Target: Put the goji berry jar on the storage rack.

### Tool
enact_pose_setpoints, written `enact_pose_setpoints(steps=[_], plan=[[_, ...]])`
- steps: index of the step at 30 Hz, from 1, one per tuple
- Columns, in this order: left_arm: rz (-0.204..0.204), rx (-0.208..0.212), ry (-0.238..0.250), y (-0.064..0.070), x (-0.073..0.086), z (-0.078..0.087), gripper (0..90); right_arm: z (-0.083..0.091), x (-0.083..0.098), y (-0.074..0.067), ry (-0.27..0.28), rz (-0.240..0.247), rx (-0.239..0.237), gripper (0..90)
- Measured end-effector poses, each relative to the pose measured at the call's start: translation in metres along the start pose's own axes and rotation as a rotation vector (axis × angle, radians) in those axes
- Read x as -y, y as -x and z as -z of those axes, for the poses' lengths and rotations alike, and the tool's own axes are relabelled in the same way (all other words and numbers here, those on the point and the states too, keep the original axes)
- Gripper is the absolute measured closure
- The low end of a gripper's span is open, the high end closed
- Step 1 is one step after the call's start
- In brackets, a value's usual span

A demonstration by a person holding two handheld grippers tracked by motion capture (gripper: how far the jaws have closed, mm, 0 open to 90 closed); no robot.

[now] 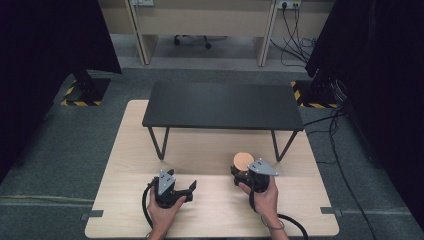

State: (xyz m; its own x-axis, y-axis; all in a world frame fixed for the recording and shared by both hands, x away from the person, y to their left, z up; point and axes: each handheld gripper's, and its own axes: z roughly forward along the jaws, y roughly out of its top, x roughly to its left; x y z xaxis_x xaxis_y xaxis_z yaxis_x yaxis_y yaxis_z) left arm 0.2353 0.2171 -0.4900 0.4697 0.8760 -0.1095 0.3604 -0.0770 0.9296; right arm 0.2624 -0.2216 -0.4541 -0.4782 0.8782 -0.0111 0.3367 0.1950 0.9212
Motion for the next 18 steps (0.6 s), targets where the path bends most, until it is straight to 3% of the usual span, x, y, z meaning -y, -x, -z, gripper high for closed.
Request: enact_pose_setpoints(steps=[1,2,4,6,18], plan=[[0.000,-0.001,0.000,0.000,0.000,0.000,1.6,0.013,-0.004,-0.015,0.002,-0.010,0.057,26.3],[0.000,-0.001,0.000,0.000,0.000,0.000,1.6,0.013,-0.004,-0.015,0.002,-0.010,0.057,26.3],[-0.001,-0.002,0.000,0.000,0.000,0.000,1.6,0.027,-0.007,-0.032,0.001,-0.031,0.125,26.3],[-0.001,-0.002,0.000,0.000,0.000,0.000,1.6,0.033,-0.008,-0.036,0.003,-0.043,0.147,26.3],[0.003,-0.003,0.000,0.000,0.000,0.000,1.6,0.052,-0.024,-0.041,0.000,-0.078,0.189,26.3]])
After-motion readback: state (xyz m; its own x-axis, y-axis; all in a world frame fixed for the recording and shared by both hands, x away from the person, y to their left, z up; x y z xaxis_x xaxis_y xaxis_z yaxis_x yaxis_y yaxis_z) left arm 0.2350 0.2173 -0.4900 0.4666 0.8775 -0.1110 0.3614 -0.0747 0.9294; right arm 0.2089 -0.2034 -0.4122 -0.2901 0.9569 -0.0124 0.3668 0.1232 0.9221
